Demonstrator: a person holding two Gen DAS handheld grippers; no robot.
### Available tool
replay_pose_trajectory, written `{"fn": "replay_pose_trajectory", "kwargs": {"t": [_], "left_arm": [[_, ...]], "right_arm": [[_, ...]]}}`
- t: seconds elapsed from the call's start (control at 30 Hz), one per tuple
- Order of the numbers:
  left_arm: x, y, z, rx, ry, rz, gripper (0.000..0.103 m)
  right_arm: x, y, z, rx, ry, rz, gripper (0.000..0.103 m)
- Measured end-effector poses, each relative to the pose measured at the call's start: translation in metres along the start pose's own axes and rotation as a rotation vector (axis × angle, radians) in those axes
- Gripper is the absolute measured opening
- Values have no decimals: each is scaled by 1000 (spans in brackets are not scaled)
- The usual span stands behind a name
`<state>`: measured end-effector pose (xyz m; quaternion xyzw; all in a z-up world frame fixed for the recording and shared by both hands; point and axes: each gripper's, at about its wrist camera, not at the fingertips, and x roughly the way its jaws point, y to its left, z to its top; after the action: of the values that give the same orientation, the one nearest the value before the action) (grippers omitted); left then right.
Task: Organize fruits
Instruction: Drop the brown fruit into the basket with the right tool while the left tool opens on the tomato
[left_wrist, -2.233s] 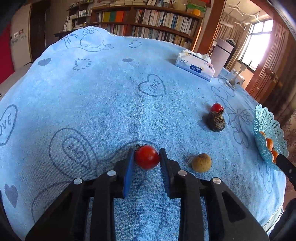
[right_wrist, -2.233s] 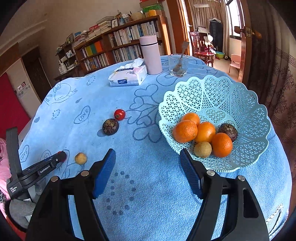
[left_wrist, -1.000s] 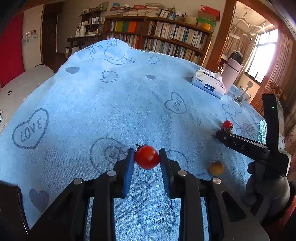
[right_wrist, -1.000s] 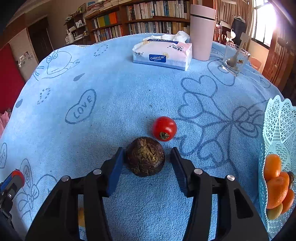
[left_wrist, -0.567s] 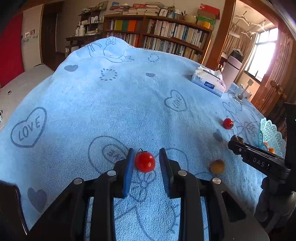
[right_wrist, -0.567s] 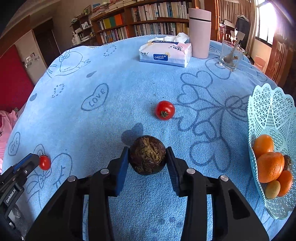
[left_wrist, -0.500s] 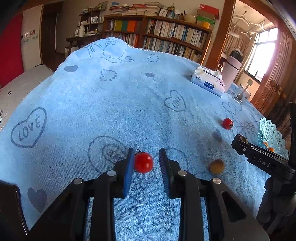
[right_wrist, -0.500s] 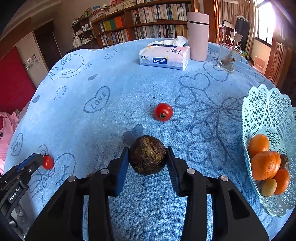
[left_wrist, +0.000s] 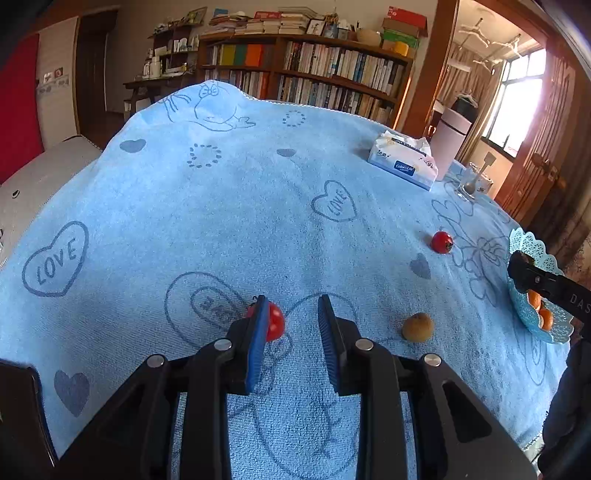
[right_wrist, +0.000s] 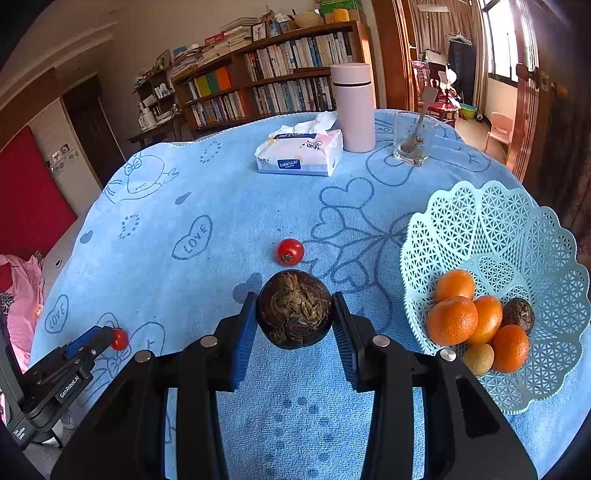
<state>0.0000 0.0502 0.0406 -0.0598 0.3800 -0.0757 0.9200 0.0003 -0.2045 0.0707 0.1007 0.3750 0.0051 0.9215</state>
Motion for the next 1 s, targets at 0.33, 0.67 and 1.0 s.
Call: {"fn": "replay_pose_trajectory", "kwargs": {"t": [0.33, 0.67, 1.0], "left_arm": [[-4, -10, 0, 22, -4, -4, 28], [-6, -33, 3, 72, -5, -19, 28], [-8, -64, 9, 132, -11, -40, 28]], "right_arm": [[-26, -52, 3, 108, -59, -77, 41], [-44, -113, -4, 227, -91, -169, 41], [-65, -161, -17, 350, -147, -254, 69]]}}
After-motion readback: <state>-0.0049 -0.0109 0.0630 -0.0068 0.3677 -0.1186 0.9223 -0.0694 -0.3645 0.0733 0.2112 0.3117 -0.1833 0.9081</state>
